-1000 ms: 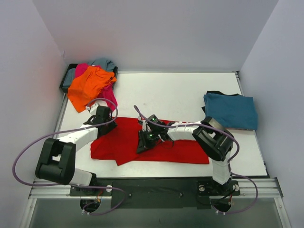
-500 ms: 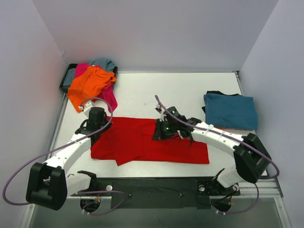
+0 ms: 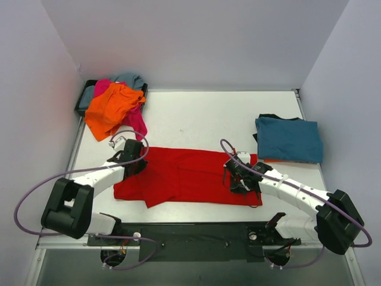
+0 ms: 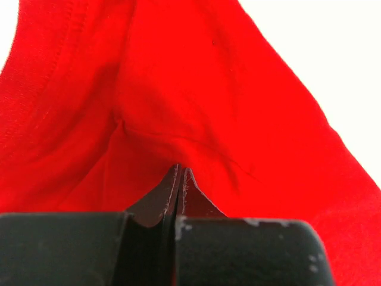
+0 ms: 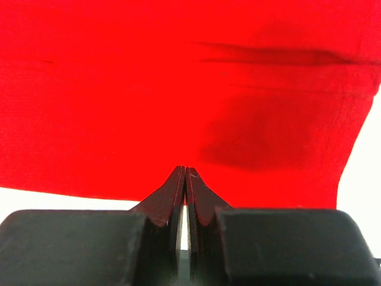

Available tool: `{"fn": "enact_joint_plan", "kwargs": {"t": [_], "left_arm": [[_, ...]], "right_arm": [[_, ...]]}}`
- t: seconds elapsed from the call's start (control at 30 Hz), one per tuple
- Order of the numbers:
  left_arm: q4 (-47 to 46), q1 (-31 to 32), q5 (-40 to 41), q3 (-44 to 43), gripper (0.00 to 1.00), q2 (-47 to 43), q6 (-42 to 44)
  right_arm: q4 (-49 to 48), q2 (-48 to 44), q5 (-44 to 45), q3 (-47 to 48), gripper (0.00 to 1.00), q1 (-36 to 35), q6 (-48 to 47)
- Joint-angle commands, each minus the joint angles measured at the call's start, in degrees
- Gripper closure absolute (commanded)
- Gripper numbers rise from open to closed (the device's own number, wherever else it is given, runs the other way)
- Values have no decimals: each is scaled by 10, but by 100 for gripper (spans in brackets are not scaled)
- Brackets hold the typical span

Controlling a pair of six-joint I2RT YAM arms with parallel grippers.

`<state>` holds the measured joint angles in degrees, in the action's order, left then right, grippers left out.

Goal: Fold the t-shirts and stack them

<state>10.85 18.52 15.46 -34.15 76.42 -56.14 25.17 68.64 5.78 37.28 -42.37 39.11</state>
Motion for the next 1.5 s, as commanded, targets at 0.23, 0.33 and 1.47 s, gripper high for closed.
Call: {"fn": "enact_joint_plan", "kwargs": {"t": [0.23,0.33,1.47], "left_arm": [[-20,52,31,-107,100,158,-50],[-26,90,35,-137,100,193,-51],[167,52,-264,-1133,100,857,159]], "right_arm": [[37,127,79,3,100,-97,102],[33,162,83,15,100,-148,126],[-38,220,-17,113,100,-111,39]]}}
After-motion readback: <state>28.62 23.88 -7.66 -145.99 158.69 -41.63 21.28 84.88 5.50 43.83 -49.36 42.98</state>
